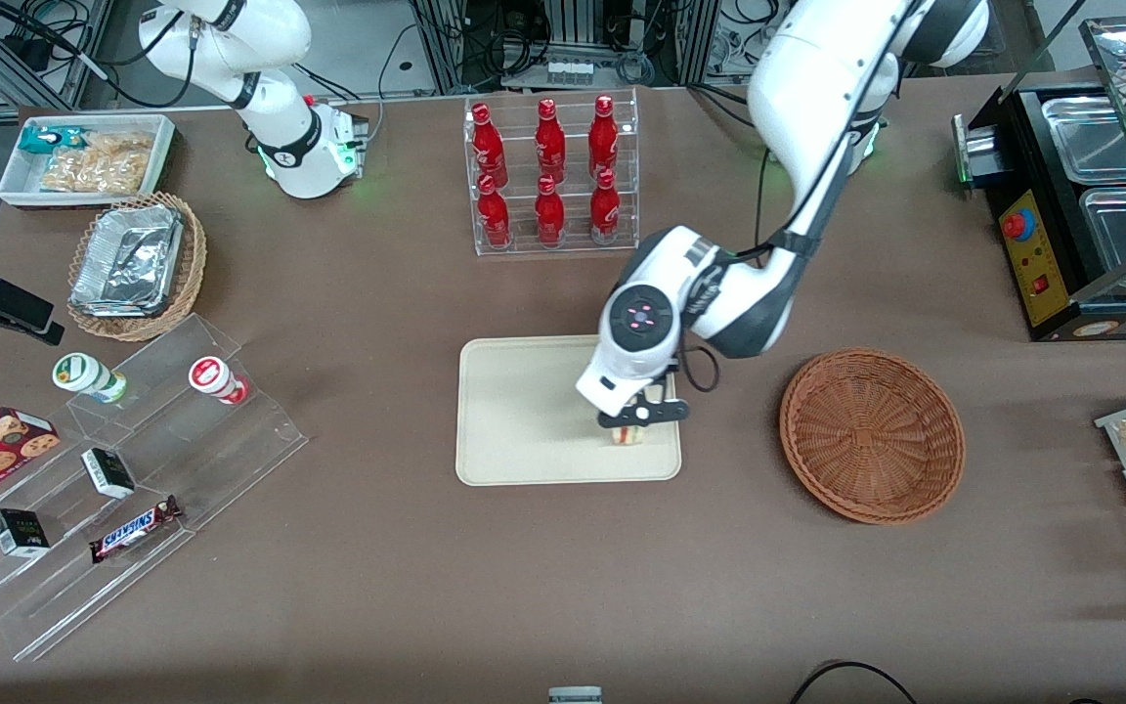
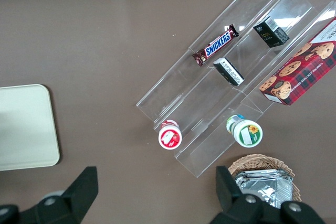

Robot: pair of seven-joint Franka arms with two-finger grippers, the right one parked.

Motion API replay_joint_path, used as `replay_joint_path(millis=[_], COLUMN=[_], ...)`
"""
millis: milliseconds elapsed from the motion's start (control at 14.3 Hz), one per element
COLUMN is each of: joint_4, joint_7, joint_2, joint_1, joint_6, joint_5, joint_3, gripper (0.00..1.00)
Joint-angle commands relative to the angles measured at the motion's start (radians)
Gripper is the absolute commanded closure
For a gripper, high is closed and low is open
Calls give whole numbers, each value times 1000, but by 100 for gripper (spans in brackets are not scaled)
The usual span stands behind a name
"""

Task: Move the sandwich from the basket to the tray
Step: 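Lift the sandwich and carry it with the left gripper over the cream tray, then lower the sandwich onto the cream tray and open the left gripper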

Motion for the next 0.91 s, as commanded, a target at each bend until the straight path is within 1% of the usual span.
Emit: replay_joint_path(millis=[0,140,280,350,490,560,630,700,770,840], joint_4=[123,142,140,139,139,139,137,134,131,132], joint_7=[-94,-161,-174,-172,-166,-160,-157,-148,-125,-117], joint_2=[82,113,126,129,143,145,146,142,136,128], joint_1=[-38,-63,-70,-70,-70,-70,-69,-64,-63,-63], joint_6=[-24,8,75,82,85,91,108,114,114,106], joint_5=[-15,-15,-15,-15,-28,-29,-29,-28,-29,-25], joint_3=[15,15,15,15,-7,-7,-7,-7,-7,-7], gripper=[88,87,87,87,83,77,60,17,0,0])
